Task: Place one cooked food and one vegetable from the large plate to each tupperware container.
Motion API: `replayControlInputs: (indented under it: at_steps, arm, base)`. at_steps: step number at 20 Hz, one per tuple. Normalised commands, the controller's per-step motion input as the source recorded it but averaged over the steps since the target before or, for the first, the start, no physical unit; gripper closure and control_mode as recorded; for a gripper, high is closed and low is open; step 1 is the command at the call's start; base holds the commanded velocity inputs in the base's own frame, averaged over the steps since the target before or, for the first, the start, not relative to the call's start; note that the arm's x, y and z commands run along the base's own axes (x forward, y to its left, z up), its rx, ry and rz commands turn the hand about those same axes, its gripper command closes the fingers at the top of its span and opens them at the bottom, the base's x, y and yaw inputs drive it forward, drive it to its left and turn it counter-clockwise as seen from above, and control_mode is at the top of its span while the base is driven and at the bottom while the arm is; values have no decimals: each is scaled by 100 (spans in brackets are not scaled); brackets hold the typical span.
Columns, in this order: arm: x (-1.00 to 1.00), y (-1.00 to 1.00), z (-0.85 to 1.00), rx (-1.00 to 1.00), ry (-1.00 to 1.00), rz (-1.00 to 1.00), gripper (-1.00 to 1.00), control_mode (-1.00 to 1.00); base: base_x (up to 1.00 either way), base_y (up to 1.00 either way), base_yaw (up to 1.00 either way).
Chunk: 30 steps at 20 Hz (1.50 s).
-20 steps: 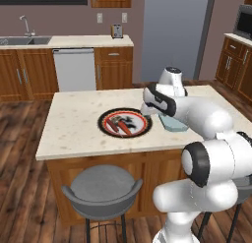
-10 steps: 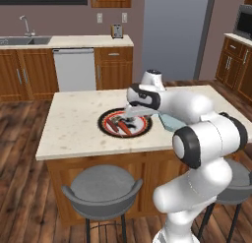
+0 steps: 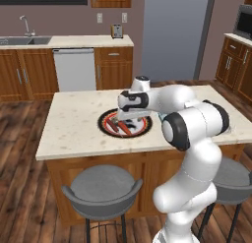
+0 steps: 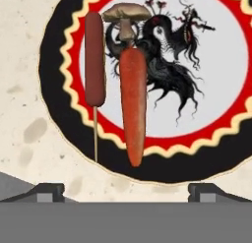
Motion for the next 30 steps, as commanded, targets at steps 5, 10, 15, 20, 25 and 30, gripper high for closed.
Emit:
replayControlInputs:
  at_steps: [5,10,15,20,25,30]
  arm:
    - [43,0,-34,0,0,0,-100,-100]
    - [28,9,-29,0,0,0,-100,-100]
    - [2,7,-36,0,0,0,-100,-100]
    - [5,0,-26,0,0,0,-100,-100]
    - [15,0,-26,0,0,0,-100,-100]
    - [17,0,-26,0,0,0,-100,-100]
  base:
    - [0,0,0]
    - [0,0,0]
    - [0,0,0]
    - [0,0,0]
    - [0,0,0]
    - [0,0,0]
